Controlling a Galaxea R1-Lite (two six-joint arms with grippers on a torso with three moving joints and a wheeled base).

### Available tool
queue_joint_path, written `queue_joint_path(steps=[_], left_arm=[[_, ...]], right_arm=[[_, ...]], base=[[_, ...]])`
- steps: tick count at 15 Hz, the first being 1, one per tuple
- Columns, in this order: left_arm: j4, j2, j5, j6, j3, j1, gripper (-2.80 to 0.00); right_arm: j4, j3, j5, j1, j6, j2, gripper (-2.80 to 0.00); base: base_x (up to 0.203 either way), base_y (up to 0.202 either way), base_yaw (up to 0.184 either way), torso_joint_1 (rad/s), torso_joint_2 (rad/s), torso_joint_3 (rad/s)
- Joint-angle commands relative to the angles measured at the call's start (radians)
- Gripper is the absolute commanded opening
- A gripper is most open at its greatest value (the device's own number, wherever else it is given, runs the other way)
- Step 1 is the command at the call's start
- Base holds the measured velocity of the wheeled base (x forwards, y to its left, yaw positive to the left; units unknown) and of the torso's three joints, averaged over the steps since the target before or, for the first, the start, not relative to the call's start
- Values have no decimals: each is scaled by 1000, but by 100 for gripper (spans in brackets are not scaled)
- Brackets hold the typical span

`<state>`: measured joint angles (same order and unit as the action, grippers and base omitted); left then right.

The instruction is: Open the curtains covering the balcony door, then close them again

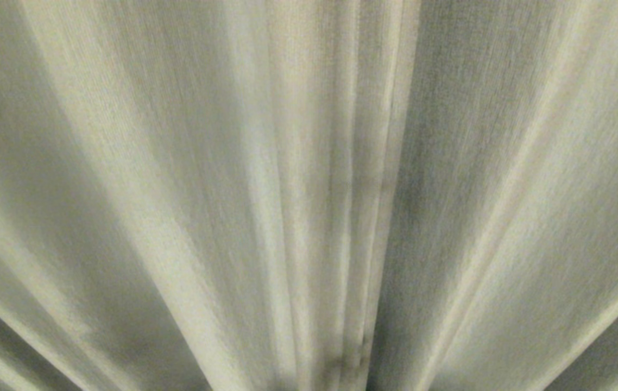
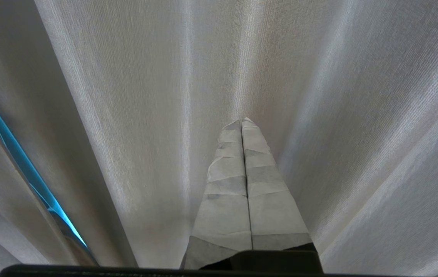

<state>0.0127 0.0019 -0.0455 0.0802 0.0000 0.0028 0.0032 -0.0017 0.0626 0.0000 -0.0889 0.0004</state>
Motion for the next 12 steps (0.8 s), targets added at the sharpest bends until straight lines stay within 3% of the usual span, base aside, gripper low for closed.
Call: queue_joint_path(steps=[1,12], left_arm=[[1,0,0,1,0,0,-280],[1,0,0,1,0,0,-280]], right_arm=[[0,0,0,2,0,0,-280],[4,0,0,2,-3,0,-280]], base=[[0,0,0,0,0,0],[0,0,0,0,0,0]])
